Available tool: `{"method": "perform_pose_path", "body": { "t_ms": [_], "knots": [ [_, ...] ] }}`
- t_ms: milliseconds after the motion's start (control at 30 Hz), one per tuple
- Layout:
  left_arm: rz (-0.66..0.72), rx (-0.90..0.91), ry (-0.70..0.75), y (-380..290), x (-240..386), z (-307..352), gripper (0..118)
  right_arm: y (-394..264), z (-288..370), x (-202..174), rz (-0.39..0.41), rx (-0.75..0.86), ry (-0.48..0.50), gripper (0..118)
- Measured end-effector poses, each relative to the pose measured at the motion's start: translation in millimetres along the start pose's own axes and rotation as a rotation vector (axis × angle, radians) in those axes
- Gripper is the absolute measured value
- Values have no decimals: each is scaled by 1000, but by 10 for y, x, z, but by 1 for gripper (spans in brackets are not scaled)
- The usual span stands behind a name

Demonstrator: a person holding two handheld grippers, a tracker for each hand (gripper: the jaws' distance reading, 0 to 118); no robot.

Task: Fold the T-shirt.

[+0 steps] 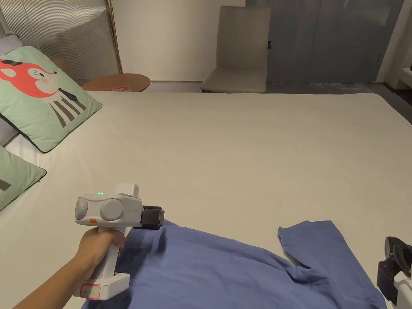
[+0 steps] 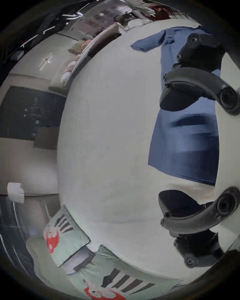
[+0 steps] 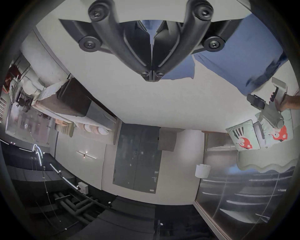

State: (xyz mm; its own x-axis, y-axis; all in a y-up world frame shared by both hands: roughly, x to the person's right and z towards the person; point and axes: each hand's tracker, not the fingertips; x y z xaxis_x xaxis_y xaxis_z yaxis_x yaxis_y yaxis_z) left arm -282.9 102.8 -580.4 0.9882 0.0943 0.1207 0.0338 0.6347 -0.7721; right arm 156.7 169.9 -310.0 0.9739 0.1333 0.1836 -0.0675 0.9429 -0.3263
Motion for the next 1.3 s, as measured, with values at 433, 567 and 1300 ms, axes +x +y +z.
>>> {"method": "perform_pose_path", "body": {
  "t_ms": [433, 567, 1300],
  "knots": [
    [-131, -32, 44, -132, 280, -229, 1, -171, -222, 195, -46, -124, -11, 1],
    [-137, 72, 36, -139, 266, 83, 1, -127, -540, 314, -129, -274, 17, 20],
    [-117, 200, -47, -307, 187, 1245, 1, -453, -1187, 130, -3, -621, 12, 3]
  ]
}}
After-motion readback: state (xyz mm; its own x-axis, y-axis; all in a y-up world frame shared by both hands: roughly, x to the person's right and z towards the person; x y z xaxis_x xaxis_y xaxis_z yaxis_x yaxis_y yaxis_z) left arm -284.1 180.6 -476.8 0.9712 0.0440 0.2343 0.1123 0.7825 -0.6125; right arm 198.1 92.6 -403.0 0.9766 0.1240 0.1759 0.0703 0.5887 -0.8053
